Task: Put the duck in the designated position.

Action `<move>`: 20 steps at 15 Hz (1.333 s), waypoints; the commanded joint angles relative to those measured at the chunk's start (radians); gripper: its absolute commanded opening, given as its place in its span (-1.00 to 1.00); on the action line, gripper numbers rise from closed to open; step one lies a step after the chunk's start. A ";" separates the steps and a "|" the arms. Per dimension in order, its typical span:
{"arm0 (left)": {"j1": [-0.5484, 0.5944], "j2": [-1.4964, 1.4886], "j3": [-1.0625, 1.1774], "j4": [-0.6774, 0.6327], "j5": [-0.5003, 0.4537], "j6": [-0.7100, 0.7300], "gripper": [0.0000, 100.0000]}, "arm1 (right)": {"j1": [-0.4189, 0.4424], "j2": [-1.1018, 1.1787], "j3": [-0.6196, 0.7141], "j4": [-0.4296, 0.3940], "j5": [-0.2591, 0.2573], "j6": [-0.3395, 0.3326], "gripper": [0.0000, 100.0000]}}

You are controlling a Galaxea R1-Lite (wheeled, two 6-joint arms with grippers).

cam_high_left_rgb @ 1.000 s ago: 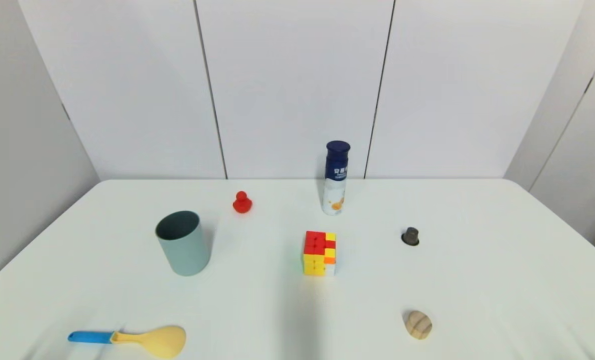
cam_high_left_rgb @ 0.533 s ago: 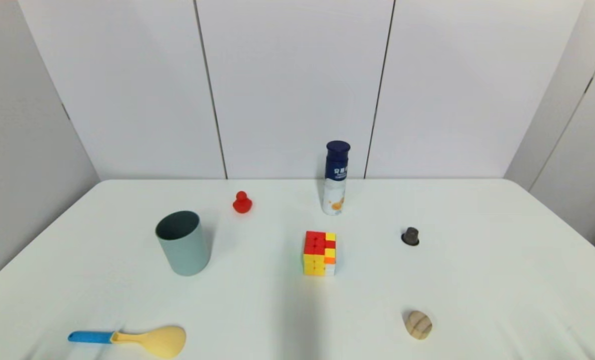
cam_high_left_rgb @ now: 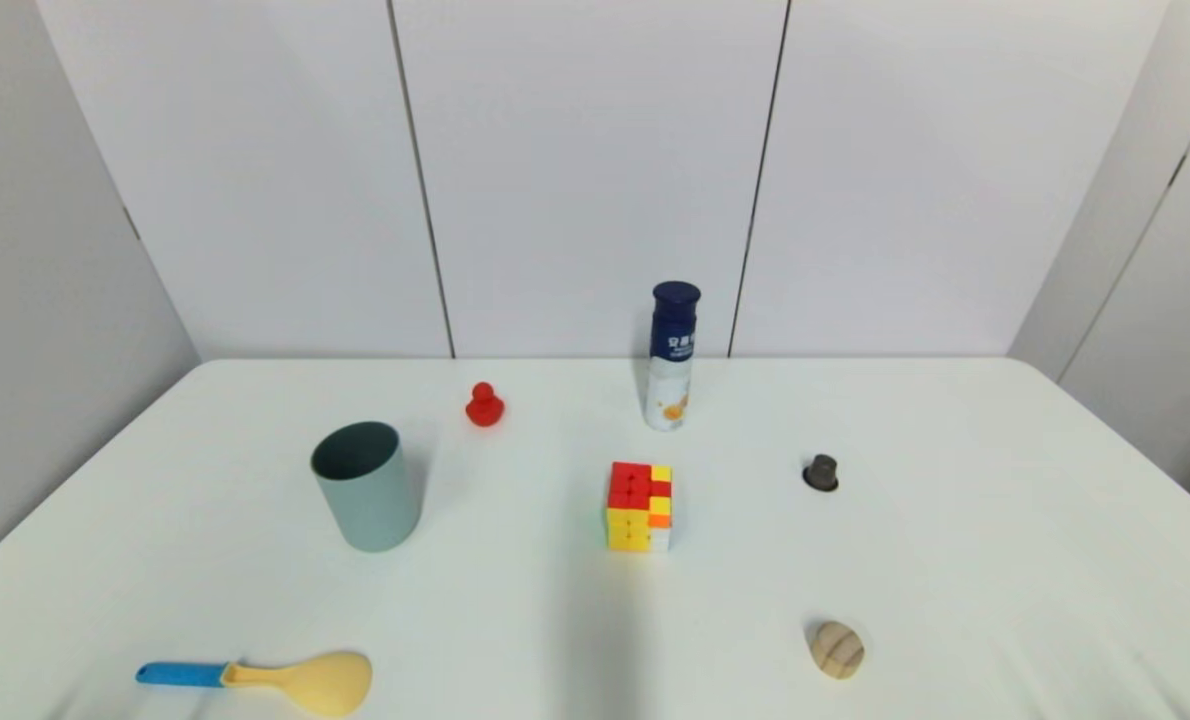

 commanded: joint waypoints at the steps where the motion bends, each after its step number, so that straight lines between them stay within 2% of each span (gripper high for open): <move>1: 0.000 0.000 0.000 0.001 0.001 0.004 1.00 | 0.000 0.002 0.000 -0.001 0.000 0.000 1.00; 4: 0.000 0.060 -0.048 -0.005 -0.001 0.019 1.00 | 0.000 0.002 0.000 -0.001 0.000 0.000 1.00; 8: -0.003 0.244 -0.241 0.000 -0.002 0.033 1.00 | 0.000 0.002 0.000 -0.001 0.000 0.000 1.00; 20: -0.074 0.957 -1.045 0.004 -0.004 0.123 1.00 | 0.000 0.000 0.000 -0.001 0.000 0.000 1.00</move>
